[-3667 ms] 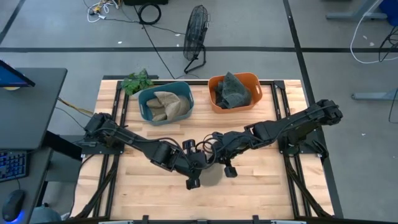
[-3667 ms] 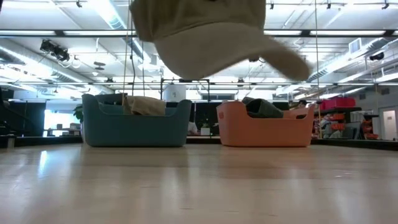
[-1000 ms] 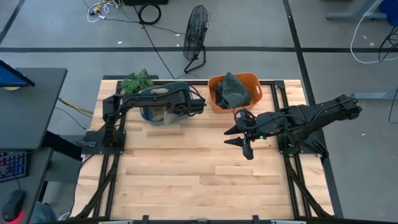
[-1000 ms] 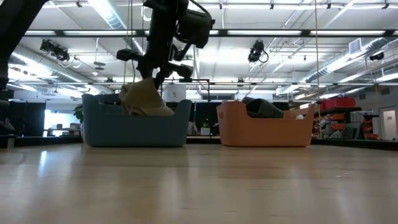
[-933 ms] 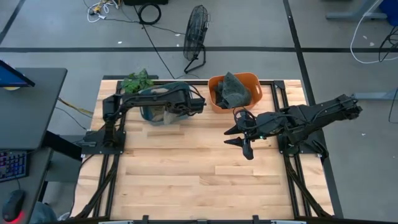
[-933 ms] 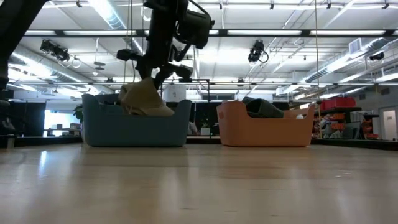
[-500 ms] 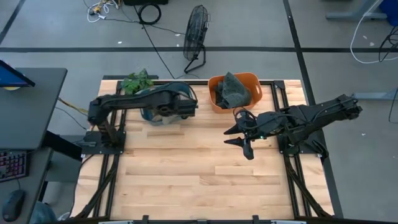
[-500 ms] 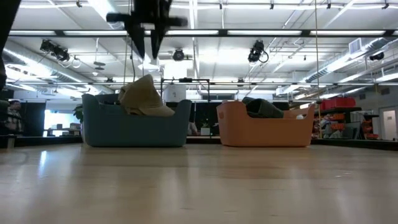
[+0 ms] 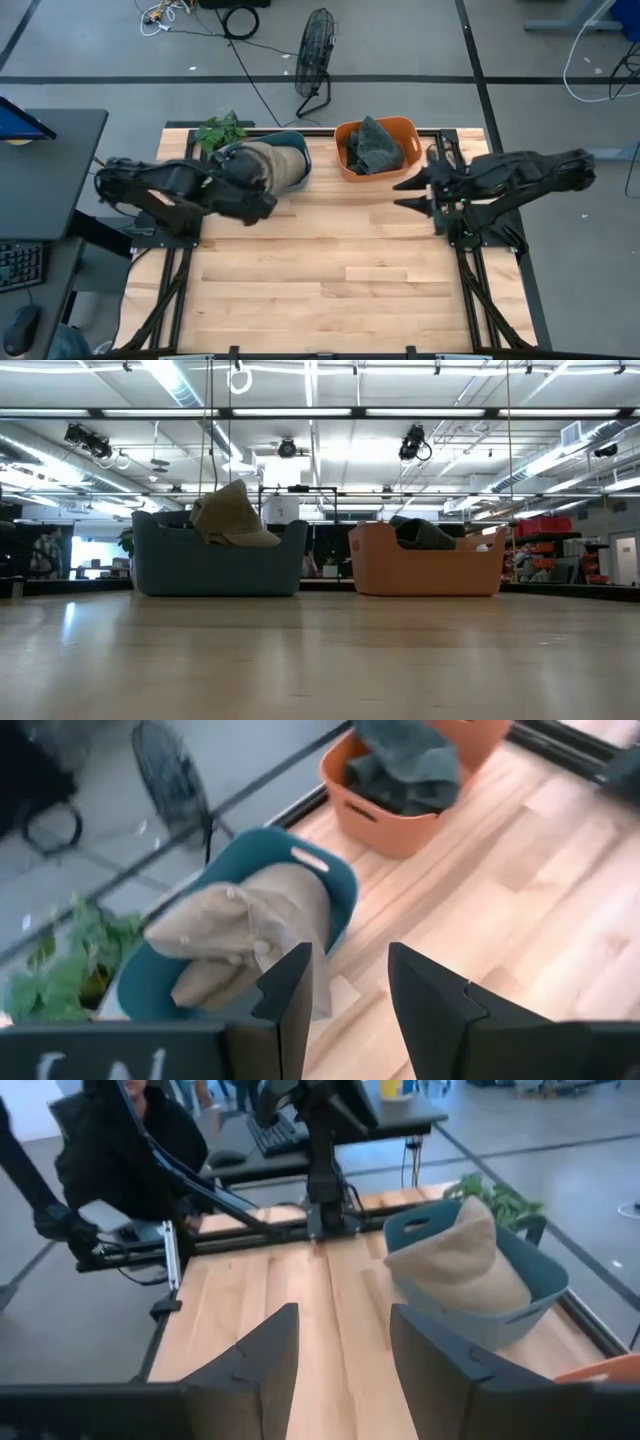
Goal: Pick & Place hat
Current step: Return to Home Position
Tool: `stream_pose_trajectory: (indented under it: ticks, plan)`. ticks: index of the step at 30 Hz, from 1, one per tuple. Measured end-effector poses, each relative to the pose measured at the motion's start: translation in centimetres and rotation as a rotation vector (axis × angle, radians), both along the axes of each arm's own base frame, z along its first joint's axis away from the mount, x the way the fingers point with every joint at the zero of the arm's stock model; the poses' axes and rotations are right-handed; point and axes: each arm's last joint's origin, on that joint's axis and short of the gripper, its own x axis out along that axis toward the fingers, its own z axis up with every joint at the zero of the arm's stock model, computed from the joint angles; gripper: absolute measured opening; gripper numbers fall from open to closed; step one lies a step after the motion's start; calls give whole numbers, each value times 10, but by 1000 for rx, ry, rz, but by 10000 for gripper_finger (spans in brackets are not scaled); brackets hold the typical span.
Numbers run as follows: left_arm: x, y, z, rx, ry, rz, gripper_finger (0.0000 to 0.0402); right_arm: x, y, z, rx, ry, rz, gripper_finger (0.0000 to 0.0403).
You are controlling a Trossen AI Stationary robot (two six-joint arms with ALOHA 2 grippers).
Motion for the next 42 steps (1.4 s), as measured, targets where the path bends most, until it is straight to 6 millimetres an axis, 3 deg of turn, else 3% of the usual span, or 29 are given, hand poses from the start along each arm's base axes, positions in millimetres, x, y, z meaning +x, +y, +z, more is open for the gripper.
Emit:
stream_pose_trajectory:
  ticks: [7, 15, 21, 25, 32, 38, 42]
  plan:
    - [-31, -20, -6, 18, -25, -149, 135, -27, -8, 4, -11, -13, 4, 162]
    - [-60, -34, -53, -55, -222, -274, 135, -40, -12, -24, 3, -6, 13, 162]
    - [-84, -21, -85, -102, -383, -303, 135, -60, -16, -39, 34, -156, 96, 162]
    - [-91, -13, -107, -99, -534, -349, 135, -67, -15, -62, 72, -250, 183, 162]
    - [-100, 11, -135, -65, -667, -385, 135, -83, -21, -102, 103, -394, 154, 162]
    - [-121, 32, -147, -40, -728, -342, 135, -106, -27, -114, 88, -491, 176, 162]
    - [-129, 38, -166, -40, -775, -322, 135, -115, -30, -122, 50, -554, 176, 162]
